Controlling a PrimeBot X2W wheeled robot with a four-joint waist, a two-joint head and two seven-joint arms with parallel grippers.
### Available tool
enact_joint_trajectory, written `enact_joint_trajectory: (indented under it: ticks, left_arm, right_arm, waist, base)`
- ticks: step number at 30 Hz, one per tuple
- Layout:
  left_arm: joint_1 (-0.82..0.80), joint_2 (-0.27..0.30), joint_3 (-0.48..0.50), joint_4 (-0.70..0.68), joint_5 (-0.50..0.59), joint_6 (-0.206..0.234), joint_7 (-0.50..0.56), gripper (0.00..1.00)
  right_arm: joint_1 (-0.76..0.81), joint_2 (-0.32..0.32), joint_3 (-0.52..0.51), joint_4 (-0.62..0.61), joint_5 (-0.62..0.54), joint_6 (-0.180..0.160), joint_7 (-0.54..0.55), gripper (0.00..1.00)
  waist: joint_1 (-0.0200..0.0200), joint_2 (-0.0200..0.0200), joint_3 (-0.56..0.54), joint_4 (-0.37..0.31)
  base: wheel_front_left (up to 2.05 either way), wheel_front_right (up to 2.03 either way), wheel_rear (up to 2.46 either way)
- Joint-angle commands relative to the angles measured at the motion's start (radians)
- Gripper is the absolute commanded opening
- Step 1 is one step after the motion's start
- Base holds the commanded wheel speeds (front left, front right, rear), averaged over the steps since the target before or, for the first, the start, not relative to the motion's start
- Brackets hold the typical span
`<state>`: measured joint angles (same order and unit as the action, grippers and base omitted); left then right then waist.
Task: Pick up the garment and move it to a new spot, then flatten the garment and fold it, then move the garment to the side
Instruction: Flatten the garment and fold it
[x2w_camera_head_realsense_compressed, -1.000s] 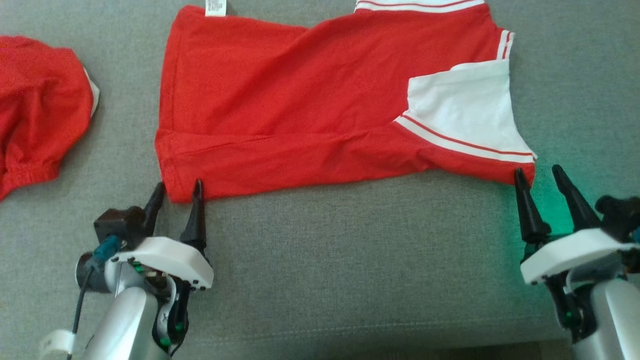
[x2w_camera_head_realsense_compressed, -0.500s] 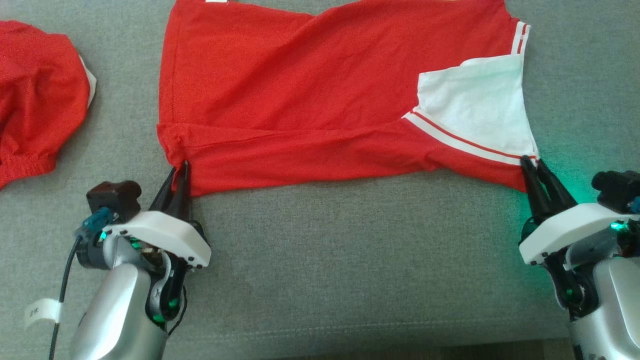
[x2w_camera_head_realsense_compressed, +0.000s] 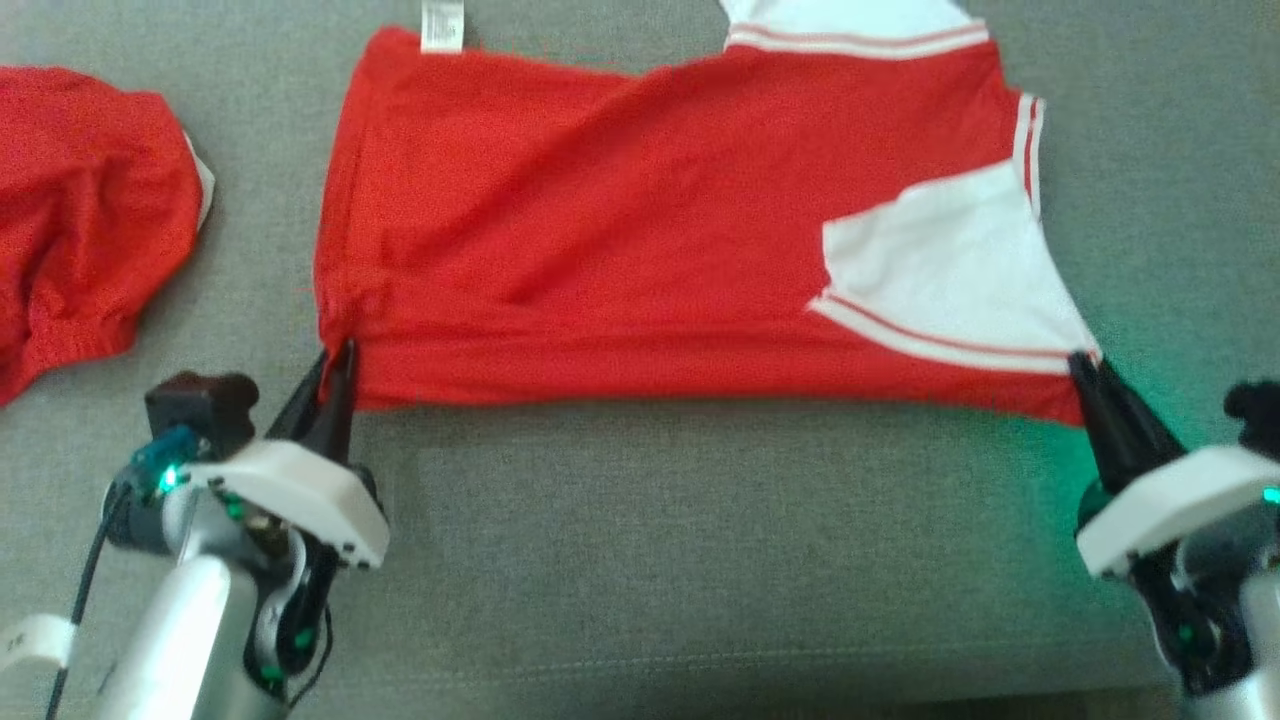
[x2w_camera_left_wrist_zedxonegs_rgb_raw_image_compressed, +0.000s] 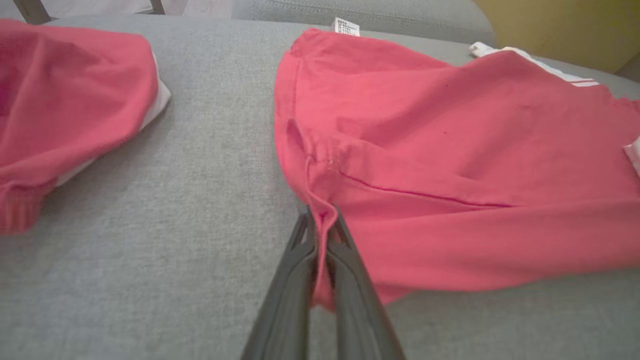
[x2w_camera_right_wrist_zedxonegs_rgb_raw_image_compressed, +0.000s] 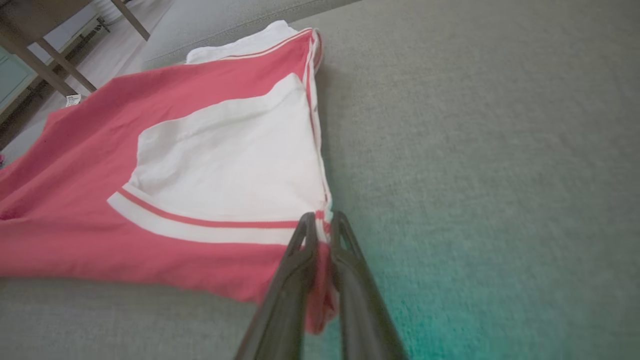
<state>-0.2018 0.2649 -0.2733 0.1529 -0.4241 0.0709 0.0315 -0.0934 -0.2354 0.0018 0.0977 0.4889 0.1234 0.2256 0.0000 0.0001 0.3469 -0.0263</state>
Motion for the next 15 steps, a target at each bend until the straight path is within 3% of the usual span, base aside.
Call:
enact_joint_trajectory:
  ticks: [1, 12, 13, 14, 15]
  left_arm:
    - [0.018, 0.040, 0.047, -0.049, -0.001, 0.014, 0.020, 0.00]
    - [0.187, 0.042, 0.036, -0.154, -0.044, 0.052, 0.108, 0.00]
    - [0.193, 0.039, 0.030, -0.148, -0.045, 0.053, 0.111, 0.44]
    - [0.196, 0.035, 0.026, -0.140, -0.047, 0.051, 0.110, 1.00]
    - [0.196, 0.031, 0.025, -0.130, -0.050, 0.049, 0.104, 1.00]
  right_arm:
    - [0.038, -0.020, -0.003, -0.051, 0.005, 0.007, 0.015, 0.00]
    - [0.231, 0.045, -0.048, -0.194, -0.020, 0.007, 0.084, 0.00]
    - [0.235, 0.049, -0.050, -0.199, -0.027, 0.007, 0.080, 0.19]
    - [0.237, 0.056, -0.051, -0.200, -0.027, 0.007, 0.078, 0.88]
    - [0.239, 0.059, -0.053, -0.199, -0.031, 0.007, 0.075, 1.00]
  waist:
    - [0.0000, -0.0001, -0.014, 0.000]
    - [0.0000, -0.0001, -0.071, -0.005]
    - [0.0000, -0.0001, -0.074, -0.004]
    - [0.0000, -0.0001, -0.077, -0.003]
    - [0.0000, -0.0001, -0.079, -0.003]
  base:
    - [0.00, 0.00, 0.00]
    - [0.00, 0.00, 0.00]
    - [0.00, 0.00, 0.00]
    - [0.00, 0.00, 0.00]
    - [0.00, 0.00, 0.00]
